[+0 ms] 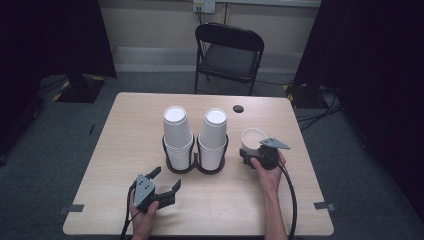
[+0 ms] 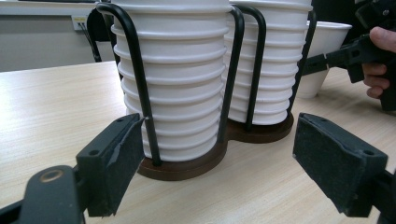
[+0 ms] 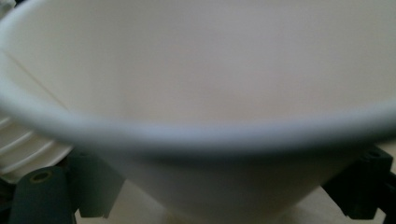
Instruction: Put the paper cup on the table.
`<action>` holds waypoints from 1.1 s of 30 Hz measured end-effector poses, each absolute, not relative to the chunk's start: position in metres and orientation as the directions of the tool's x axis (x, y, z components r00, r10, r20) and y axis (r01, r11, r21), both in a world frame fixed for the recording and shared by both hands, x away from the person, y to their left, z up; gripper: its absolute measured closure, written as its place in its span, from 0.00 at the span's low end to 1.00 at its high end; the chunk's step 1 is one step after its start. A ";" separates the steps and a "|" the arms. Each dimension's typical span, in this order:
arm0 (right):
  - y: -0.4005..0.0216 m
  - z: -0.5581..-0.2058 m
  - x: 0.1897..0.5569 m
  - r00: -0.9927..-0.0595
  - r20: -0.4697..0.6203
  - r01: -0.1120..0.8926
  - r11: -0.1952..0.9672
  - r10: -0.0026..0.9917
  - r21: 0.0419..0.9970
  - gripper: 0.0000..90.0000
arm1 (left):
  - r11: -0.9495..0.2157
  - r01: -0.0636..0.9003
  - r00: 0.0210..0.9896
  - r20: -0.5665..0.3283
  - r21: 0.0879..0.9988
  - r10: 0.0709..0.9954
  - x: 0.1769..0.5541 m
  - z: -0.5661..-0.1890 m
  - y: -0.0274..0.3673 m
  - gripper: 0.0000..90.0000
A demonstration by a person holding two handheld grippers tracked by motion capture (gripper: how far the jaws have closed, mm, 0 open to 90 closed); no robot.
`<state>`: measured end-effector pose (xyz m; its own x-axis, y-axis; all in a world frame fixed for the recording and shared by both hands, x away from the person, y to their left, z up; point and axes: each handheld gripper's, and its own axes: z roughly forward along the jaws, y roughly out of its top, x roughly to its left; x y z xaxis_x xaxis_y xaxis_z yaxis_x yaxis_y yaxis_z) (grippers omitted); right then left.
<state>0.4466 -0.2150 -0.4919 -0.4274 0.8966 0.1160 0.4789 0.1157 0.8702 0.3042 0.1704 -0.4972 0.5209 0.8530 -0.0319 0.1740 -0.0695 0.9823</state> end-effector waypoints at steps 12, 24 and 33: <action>-0.219 -0.490 0.436 -0.415 0.136 0.496 0.099 0.900 0.862 0.14 | -0.069 0.174 0.522 -0.032 0.982 0.852 0.304 -0.497 0.171 0.18; -0.221 -0.486 0.424 -0.405 0.124 0.485 0.098 0.906 0.869 0.14 | -0.073 0.172 0.528 -0.030 0.982 0.849 0.304 -0.497 0.170 0.18; -0.225 -0.481 0.412 -0.389 0.143 0.478 0.066 0.910 0.876 0.14 | -0.065 0.183 0.518 -0.040 0.981 0.854 0.305 -0.497 0.171 0.18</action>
<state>0.4119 -0.2254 -0.4814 -0.3893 0.9099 0.1432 0.4777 0.0665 0.8760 0.3048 0.1705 -0.4971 0.5184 0.8542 -0.0402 0.1829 -0.0648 0.9810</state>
